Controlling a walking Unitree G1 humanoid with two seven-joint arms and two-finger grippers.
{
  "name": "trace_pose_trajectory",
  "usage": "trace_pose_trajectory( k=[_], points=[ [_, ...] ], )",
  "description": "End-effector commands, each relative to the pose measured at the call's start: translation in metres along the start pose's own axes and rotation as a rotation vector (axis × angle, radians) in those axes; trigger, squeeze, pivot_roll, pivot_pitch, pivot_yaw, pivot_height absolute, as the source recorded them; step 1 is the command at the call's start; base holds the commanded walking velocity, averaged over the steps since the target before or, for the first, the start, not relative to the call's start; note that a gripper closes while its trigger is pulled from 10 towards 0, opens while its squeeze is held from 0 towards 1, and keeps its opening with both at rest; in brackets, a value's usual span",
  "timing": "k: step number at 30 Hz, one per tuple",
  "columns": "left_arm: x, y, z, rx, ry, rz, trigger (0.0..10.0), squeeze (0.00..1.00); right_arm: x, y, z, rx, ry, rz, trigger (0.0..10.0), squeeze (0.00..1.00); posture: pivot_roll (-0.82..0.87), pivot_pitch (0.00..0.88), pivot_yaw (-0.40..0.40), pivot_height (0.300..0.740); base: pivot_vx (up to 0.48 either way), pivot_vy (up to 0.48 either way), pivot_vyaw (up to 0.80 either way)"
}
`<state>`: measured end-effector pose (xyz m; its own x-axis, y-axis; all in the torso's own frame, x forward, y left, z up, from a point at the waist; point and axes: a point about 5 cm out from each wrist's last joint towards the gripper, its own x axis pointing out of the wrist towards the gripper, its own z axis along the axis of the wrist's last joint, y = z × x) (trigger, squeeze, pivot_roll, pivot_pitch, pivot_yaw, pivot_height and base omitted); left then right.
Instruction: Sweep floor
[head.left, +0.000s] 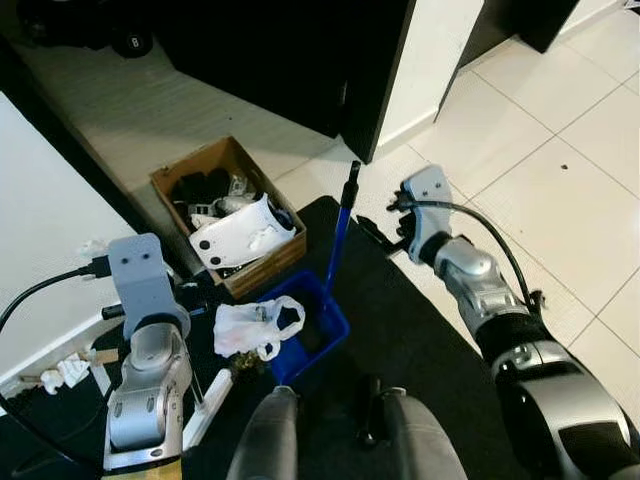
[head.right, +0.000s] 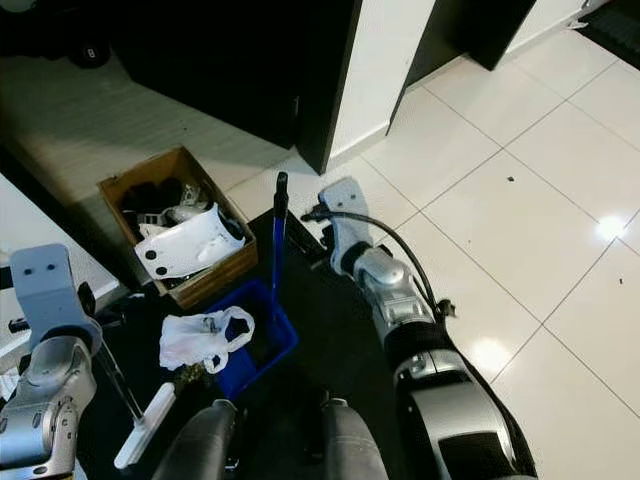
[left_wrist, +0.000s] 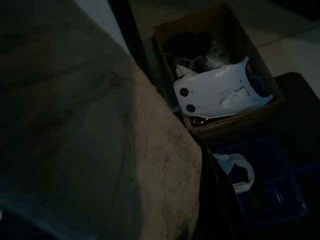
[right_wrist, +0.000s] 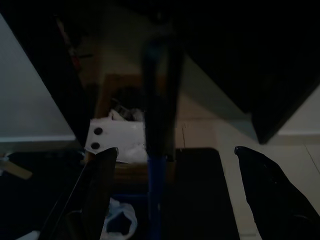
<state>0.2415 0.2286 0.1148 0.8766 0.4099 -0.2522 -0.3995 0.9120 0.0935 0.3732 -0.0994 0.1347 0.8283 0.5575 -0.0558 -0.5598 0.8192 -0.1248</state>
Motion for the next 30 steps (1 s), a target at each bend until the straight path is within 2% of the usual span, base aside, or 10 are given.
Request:
trace_pose_trajectory(
  k=[1,17,19,20,21,23,24,27,28,30],
  points=[
    [-0.005,0.004,0.000,0.012,0.001,0.033,10.0,0.00,0.001,0.001,-0.007,0.040,0.039,0.000,10.0,0.00,0.19,0.264,-0.051,0.740,0.000,0.000,0.00],
    [-0.029,0.017,-0.008,0.013,0.028,0.084,10.0,0.00,0.022,0.012,0.010,0.021,0.073,0.006,10.0,0.00,0.25,0.348,-0.082,0.740,0.000,0.000,0.00],
    [-0.031,0.018,-0.008,0.014,0.030,0.089,10.0,0.00,0.024,0.013,0.013,0.011,0.065,0.005,8.6,0.00,0.26,0.352,-0.083,0.740,0.000,0.000,0.00],
    [-0.031,0.018,-0.008,0.014,0.030,0.089,10.0,0.00,0.024,0.013,0.013,0.011,0.065,0.005,8.6,0.00,0.26,0.352,-0.083,0.740,0.000,0.000,0.00],
    [-0.033,0.020,-0.007,0.015,0.033,0.094,10.0,0.00,0.026,0.012,0.018,0.014,0.044,0.004,6.6,0.00,0.27,0.355,-0.082,0.740,0.000,0.000,0.00],
    [-0.034,0.020,-0.007,0.016,0.034,0.095,10.0,0.00,0.026,0.012,0.019,0.015,0.035,0.004,6.6,0.00,0.27,0.357,-0.082,0.740,0.000,0.000,0.00],
    [-0.034,0.021,-0.007,0.016,0.034,0.097,10.0,0.00,0.027,0.012,0.022,0.010,0.027,0.003,4.6,0.00,0.27,0.357,-0.082,0.740,0.000,0.000,0.00],
    [-0.034,0.021,-0.007,0.016,0.034,0.098,10.0,0.00,0.028,0.012,0.023,0.012,0.019,0.005,4.3,0.00,0.28,0.355,-0.085,0.740,0.000,0.000,0.00],
    [-0.035,0.022,-0.007,0.016,0.034,0.102,10.0,0.00,0.029,0.012,0.025,0.011,0.013,0.003,0.3,0.00,0.28,0.353,-0.087,0.740,0.000,0.000,0.00],
    [-0.035,0.022,-0.007,0.016,0.034,0.105,10.0,0.00,0.030,0.012,0.027,0.009,0.011,0.001,0.0,0.00,0.29,0.350,-0.088,0.740,0.000,0.000,0.00]
  ],
)
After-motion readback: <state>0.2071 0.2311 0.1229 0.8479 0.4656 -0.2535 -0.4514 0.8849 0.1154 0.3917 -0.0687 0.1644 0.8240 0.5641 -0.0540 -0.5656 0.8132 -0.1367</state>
